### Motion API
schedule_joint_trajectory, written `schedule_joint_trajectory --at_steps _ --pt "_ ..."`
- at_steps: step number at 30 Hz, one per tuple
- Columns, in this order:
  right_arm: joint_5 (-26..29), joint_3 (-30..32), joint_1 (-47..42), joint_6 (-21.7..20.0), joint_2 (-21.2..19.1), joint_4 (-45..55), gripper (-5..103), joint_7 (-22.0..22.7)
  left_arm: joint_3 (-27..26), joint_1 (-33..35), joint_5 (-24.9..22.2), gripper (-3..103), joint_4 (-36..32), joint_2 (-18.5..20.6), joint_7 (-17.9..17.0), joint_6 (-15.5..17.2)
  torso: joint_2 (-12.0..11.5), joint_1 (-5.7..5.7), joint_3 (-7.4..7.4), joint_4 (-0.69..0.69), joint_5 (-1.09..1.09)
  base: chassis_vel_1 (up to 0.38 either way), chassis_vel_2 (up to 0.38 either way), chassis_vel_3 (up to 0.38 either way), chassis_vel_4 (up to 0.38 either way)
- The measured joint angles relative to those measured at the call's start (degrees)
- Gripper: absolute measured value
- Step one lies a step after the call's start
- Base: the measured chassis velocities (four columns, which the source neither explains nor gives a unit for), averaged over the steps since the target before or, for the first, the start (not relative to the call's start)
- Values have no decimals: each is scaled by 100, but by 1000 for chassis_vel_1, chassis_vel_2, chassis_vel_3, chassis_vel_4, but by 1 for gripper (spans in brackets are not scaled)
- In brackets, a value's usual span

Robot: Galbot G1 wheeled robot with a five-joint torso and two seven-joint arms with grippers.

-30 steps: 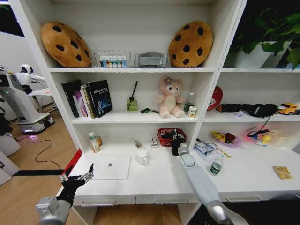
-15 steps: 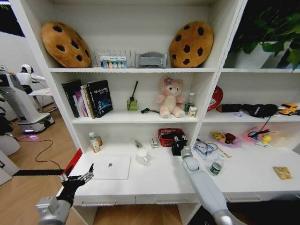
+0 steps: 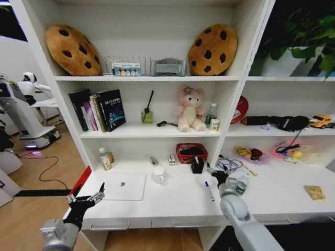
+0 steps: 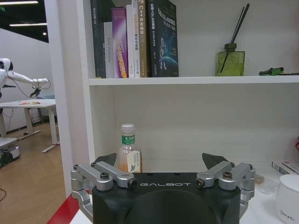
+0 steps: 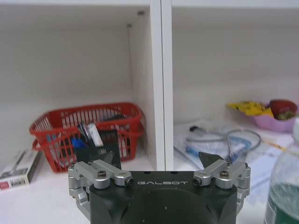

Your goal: Organize the objects on the table.

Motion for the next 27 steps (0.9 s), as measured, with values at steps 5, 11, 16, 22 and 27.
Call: schedule_joint_trajectory --at_steps 5,11,16,22,27 --pt "575 9 103 -882 91 -129 100 53 0 0 1 100 0 0 0 0 -1 1 1 2 1 0 0 0 0" --pt "877 -67 394 -1661 93 -324 100 -84 0 0 0 100 0 0 0 0 -1 1 1 1 0 0 0 0 0" --pt "894 -150 517 -1802 136 -496 100 -136 0 0 0 100 0 0 -2 0 -1 1 1 1 0 0 0 0 0" --pt "843 -185 564 -1806 188 -612 86 -158 0 0 0 100 0 0 -3 0 -2 2 1 1 0 0 0 0 0" --pt "690 -188 585 -1702 237 -759 65 -194 0 0 0 100 0 0 -3 0 -1 2 1 1 0 0 0 0 0"
